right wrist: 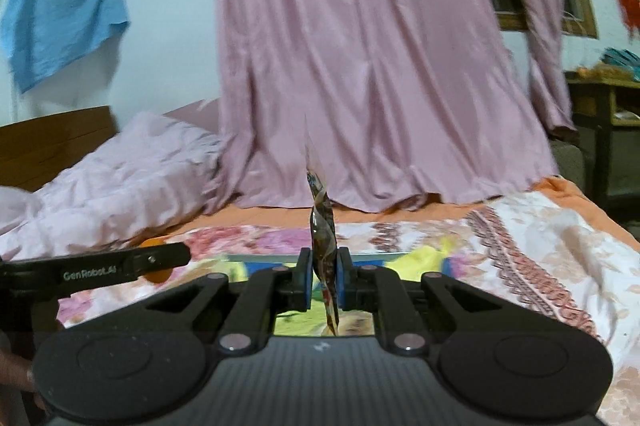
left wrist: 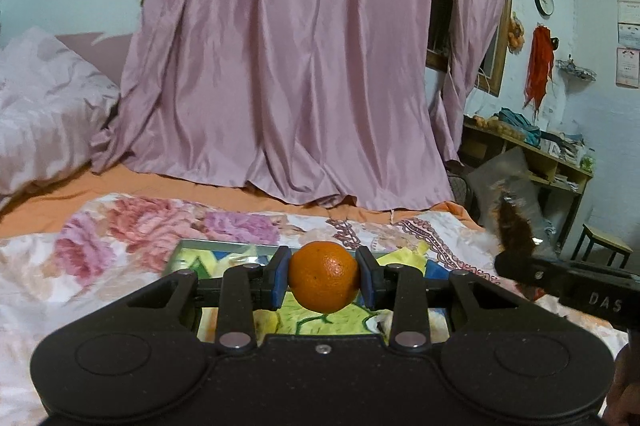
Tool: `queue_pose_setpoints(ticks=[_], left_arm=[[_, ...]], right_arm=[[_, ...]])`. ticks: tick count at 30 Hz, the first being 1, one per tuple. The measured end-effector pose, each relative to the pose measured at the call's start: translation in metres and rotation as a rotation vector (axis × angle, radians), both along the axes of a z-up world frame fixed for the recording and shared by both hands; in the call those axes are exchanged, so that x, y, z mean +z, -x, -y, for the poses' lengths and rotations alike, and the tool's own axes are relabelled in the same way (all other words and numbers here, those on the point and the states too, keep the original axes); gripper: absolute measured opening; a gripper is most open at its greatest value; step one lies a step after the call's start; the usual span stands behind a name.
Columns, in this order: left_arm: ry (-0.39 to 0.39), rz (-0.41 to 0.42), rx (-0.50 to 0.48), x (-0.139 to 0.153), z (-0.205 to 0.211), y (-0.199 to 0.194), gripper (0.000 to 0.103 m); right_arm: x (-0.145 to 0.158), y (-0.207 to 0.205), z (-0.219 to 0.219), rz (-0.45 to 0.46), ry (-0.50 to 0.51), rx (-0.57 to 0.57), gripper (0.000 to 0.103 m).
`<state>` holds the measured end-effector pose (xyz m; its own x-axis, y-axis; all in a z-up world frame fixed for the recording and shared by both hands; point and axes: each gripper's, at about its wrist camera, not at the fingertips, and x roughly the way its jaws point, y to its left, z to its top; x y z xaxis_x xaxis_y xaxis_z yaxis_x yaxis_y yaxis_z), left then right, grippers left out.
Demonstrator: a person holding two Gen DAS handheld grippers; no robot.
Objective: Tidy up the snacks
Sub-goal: 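Carry the orange and dried snack over the grey tray with both grippers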
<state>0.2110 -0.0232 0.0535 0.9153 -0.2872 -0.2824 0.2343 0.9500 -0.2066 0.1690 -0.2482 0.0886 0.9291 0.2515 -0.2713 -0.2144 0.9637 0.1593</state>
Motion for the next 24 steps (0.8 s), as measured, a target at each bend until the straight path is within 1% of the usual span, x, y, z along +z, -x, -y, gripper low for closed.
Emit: queue_pose_setpoints(ticks=[5,10,14,19,24], left_arm=[[-0.015,-0.032,-0.023,-0.017,0.018,-0.034,0.037],[0.012,-0.103,-0.016,-0.038,0.025,-0.053,0.037],[-0.023,-0.148,0.005,-0.051,0.029,-0.066,0.037],[-0.069,-0.145,0.025,-0.055,0.033,-0.071,0.037],[-0.120,-0.137,0.028,-0.058,0.039,-0.071,0.037]], right_arm=[[-0.019,-0.024,0.011,-0.060,0.011,-0.037,0.013],[-0.041,-0.049,0.011,-0.130,0.046,-0.082,0.013],[-0.055,-0.060,0.005,-0.164,0.091,-0.103,0.013],[-0.062,-0.062,0.001,-0.167,0.118,-0.103,0.013],[-0.061,-0.066,-0.004,-0.157,0.139,-0.101,0.013]])
